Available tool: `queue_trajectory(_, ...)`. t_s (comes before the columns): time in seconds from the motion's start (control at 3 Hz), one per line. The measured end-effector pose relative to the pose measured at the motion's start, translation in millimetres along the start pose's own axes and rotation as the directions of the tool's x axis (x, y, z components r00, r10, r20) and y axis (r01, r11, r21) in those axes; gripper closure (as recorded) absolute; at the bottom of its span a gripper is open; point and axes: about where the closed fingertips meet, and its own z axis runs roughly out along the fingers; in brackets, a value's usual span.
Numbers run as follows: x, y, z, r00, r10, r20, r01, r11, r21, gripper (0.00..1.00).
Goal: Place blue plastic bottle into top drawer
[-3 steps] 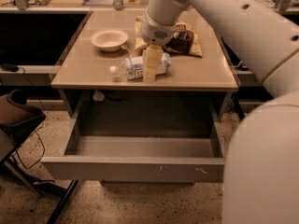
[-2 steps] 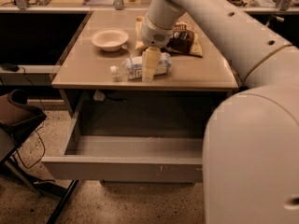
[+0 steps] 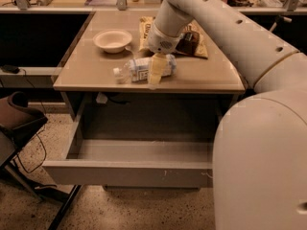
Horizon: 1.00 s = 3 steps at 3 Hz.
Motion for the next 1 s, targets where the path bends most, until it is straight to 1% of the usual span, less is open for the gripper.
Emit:
queue_trajectory(0.33,7.1,6.1,9.0,1.000,0.011,0.016,-0.011,0.9999,-0.009,0.00)
queue_trajectory(0.67,7.3,6.2,9.3,1.000,0.011,0.016,-0.011,0.9999,-0.009,0.19)
queue_trajectory(1.0,7.3,6.2,9.3,1.000,0.011,0.016,-0.011,0.9999,-0.009,0.42)
